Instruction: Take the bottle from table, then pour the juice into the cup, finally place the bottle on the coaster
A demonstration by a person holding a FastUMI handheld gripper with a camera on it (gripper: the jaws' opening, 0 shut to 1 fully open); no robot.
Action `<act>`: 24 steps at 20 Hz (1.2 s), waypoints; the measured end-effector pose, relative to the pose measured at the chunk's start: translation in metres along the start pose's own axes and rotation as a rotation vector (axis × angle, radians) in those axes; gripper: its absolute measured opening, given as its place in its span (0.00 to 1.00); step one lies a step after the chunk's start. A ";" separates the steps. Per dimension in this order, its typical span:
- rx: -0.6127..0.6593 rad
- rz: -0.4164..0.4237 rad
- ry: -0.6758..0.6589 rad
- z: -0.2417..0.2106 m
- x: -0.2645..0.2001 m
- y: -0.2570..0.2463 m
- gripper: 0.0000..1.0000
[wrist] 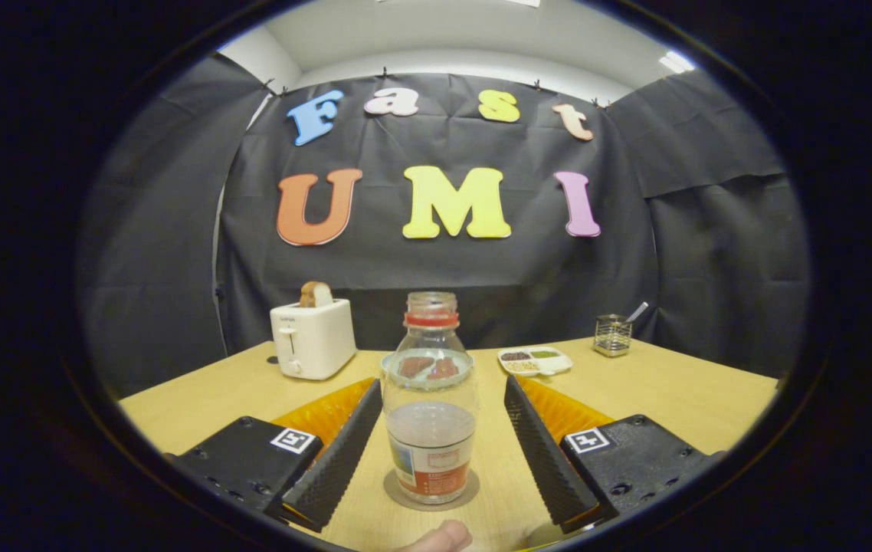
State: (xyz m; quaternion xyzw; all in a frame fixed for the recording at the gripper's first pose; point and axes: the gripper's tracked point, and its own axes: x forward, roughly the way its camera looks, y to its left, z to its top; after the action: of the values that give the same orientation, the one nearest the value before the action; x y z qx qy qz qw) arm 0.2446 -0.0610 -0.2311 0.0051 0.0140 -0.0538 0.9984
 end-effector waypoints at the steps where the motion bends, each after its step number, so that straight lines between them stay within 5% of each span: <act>1: 0.008 0.006 -0.009 0.007 -0.007 -0.001 1.00; 11: 0.008 0.127 -0.001 0.048 -0.077 0.015 1.00; 16: -0.079 0.090 0.011 0.061 -0.107 0.007 1.00; 24: -0.022 0.140 -0.041 0.084 -0.146 0.016 1.00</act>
State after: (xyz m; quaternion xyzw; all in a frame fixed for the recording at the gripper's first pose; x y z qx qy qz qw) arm 0.1039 -0.0302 -0.1428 -0.0061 -0.0060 0.0164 0.9998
